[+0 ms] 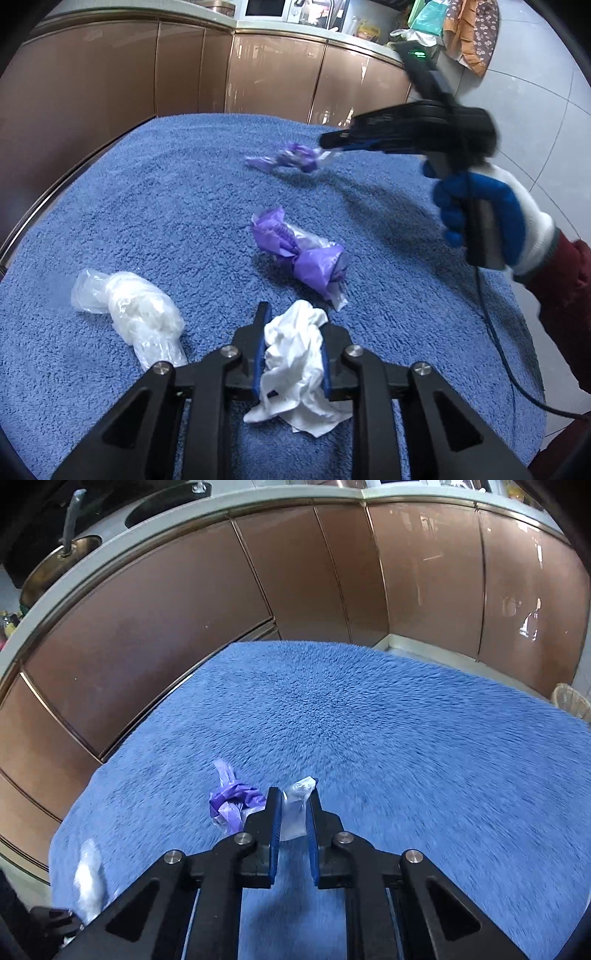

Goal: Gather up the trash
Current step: 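Grasp the white tissue with the left tool while the right tool grasps the purple wrapper, then carry both items over the white bin and open both tools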

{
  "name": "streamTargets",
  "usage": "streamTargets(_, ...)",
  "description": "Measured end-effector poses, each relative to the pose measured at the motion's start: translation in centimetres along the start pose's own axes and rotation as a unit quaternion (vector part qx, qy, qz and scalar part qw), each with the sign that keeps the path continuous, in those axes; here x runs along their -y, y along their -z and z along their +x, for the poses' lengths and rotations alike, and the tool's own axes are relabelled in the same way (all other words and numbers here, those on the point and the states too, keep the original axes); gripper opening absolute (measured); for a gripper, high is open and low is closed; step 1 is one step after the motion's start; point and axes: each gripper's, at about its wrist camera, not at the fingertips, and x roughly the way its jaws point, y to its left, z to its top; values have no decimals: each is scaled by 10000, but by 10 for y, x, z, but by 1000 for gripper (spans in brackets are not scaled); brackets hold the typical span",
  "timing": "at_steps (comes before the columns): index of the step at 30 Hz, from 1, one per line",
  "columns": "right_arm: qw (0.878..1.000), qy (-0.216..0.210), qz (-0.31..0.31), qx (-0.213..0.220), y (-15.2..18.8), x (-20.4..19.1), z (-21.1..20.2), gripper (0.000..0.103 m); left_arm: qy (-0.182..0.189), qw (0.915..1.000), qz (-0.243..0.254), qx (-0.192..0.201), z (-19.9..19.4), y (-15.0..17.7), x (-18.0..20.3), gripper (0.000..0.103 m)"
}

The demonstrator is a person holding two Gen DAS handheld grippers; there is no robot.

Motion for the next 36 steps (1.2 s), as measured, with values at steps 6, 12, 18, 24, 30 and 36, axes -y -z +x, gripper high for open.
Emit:
streamTargets(6,9993,174,-132,303,20,-11,-67,12,132,9996,-243,51,-16,4,-3,18)
streamTargets(12,9964,357,-138,754,42,-14,-142,12,189,9990,-308,277,-51,1,3,18)
streamTargets(18,9911,466,62,1245,61,-6,-198,12,81,9988,-162,464,-86,-5,20,18)
streamTargets(24,9844,658,302,1602,83,20,-248,12,220,9983,169,508,-93,-36,62,18)
streamTargets(30,9742,1218,649,1787,110,61,-283,12,641,9946,706,405,-62,-89,138,18)
streamTargets(36,9594,1777,1177,1846,136,123,-303,12,1181,9866,1118,88,1,-139,230,18)
